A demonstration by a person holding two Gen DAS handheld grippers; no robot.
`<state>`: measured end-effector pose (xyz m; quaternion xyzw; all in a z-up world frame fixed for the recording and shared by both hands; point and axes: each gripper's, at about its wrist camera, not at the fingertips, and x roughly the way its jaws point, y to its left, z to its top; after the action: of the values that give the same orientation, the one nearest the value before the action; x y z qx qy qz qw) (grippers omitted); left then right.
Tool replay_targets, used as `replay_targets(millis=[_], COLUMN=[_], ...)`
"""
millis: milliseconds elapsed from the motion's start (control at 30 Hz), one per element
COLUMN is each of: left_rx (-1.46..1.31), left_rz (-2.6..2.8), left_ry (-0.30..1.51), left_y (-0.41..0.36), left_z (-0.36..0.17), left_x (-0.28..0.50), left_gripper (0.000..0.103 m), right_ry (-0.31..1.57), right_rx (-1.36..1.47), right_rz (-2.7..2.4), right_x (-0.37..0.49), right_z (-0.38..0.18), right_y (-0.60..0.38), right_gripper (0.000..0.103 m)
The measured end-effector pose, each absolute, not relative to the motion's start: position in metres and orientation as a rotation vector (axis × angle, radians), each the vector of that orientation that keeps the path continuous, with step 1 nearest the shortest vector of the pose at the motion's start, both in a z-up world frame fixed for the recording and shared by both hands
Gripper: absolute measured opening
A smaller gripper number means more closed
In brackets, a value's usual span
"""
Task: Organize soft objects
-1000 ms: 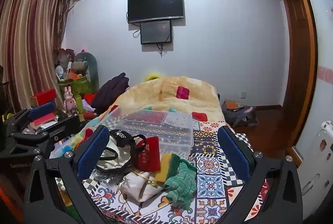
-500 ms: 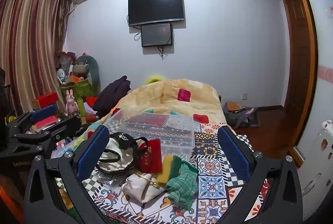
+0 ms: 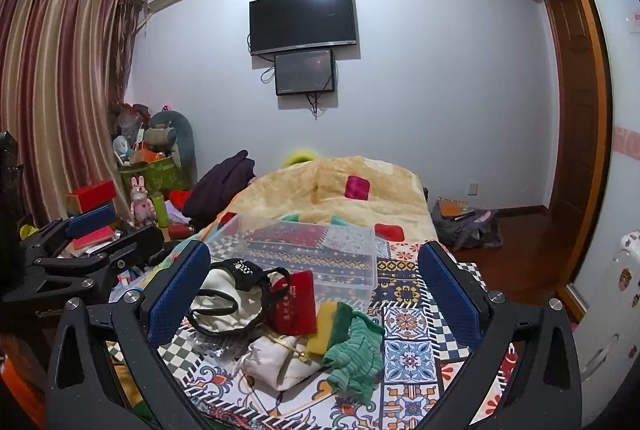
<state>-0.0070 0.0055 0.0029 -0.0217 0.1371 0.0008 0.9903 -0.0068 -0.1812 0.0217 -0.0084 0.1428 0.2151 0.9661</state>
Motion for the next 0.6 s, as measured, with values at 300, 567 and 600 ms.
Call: replay_targets(millis=[300, 567, 600], left_rx=[-0.042, -0.049, -0.048], left_rz=[0.002, 0.007, 0.006], left_ry=[0.267, 0.266, 0.267], left_y=[0.0043, 0.0054, 0.0061], left_z=[0.0041, 0.0046, 0.0049], left_x=[-0.0081, -0.0092, -0.0090], left_gripper=[0.103, 0.103, 0.103], right_ry=[0.289, 0.287, 0.287], right_rx=[-0.015, -0.015, -0.014], right_rz=[0.436, 0.436, 0.436], right_x=[-0.0074, -0.0078, -0.0079], right_z=[0.0217, 0.0218, 0.0217], right_y=[-0.1806, -0.1809, -0.1809], right_gripper=[0.103, 0.103, 0.103])
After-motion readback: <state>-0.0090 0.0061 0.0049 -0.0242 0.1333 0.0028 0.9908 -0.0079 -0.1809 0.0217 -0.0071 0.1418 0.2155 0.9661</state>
